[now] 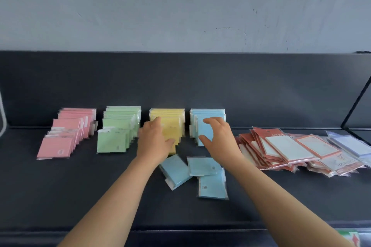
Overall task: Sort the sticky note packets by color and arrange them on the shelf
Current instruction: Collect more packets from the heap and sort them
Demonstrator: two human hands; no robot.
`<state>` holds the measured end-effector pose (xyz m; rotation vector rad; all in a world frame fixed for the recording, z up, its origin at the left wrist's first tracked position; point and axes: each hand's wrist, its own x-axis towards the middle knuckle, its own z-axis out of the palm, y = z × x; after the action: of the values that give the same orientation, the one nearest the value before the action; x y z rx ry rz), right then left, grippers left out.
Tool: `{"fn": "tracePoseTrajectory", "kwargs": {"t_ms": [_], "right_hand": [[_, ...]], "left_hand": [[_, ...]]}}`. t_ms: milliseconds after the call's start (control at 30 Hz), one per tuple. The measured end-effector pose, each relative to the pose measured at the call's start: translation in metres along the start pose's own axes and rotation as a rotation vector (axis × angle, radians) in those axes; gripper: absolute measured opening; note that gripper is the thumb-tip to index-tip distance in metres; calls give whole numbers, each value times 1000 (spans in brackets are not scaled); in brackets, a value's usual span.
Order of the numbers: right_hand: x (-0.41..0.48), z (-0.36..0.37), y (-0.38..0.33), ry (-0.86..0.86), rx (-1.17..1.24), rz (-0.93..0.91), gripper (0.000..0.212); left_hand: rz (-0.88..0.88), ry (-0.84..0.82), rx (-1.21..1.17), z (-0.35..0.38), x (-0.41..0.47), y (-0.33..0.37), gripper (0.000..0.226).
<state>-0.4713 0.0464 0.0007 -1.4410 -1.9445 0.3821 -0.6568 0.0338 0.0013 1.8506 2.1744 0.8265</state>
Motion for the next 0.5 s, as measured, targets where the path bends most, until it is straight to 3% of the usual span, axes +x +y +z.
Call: {"fn": "tracePoseTrajectory", "kwargs": {"t_ms": [133, 233, 333, 500], "right_hand": [[4, 20, -26, -237, 49, 77, 53], [9, 32, -35, -334, 19, 121, 48], [14, 41, -38, -373, -5, 154, 46], [24, 49, -41, -309, -28, 147, 59]], "left_hand": [[-176, -72, 61, -11, -9, -24, 72], [-186, -117, -10, -8, -8, -36, 50], [-142, -96, -109, -5, -5, -40, 38], [-117, -21, -195, 3, 5, -37, 40]]}}
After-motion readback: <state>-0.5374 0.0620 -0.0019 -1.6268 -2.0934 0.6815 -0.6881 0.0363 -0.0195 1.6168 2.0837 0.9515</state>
